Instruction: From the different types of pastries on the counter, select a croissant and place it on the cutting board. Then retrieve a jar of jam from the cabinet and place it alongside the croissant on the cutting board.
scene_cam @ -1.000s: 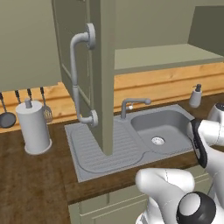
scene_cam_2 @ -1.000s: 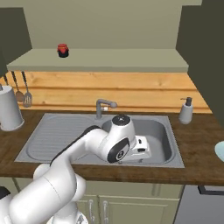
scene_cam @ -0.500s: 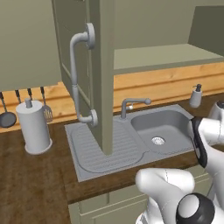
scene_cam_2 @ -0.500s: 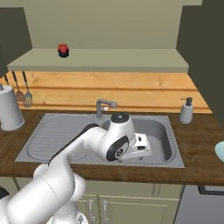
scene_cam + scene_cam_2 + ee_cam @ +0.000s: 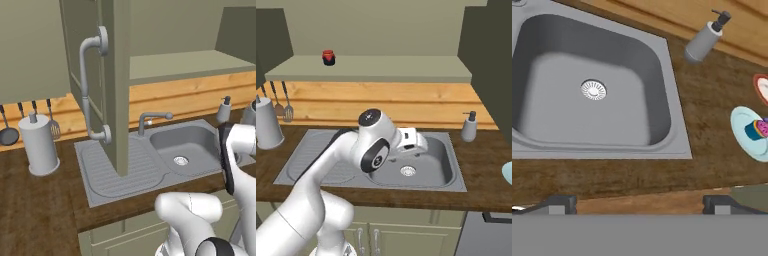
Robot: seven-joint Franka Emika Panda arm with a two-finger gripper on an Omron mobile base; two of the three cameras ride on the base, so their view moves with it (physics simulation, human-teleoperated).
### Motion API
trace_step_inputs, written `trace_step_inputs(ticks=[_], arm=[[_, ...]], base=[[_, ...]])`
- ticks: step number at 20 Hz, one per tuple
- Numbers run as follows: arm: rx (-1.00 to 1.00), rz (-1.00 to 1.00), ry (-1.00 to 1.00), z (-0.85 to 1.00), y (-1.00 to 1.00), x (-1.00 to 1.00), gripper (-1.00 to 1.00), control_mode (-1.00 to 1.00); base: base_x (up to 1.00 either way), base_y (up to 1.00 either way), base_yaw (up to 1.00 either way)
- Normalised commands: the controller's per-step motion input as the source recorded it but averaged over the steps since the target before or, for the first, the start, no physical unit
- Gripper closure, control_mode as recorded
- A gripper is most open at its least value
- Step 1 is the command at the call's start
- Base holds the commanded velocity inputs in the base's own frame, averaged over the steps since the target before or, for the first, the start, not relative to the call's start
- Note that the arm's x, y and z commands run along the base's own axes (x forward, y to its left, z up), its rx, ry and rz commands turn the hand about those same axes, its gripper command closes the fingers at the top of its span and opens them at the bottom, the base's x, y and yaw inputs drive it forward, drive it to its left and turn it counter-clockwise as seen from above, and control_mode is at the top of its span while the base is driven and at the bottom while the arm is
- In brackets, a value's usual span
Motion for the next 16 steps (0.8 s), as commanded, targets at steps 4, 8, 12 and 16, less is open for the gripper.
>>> trace_step_inputs(ticks=[4, 8, 12, 16], arm=[[0.09, -0.03, 0.03, 0.07, 0.08, 0.07, -1.00, -1.00], [0.23, -0.08, -0.08, 0.97, 0.23, 0.00, -1.00, -1.00], [0.14, -0.10, -0.17, 1.00, 0.35, 0.10, -1.00, -1.00], [0.01, -0.05, -0.27, 1.00, 0.50, 0.00, -1.00, -1.00]], base=[[0.00, 0.00, 0.00], [0.00, 0.00, 0.00], [0.00, 0.00, 0.00], [0.00, 0.00, 0.00]])
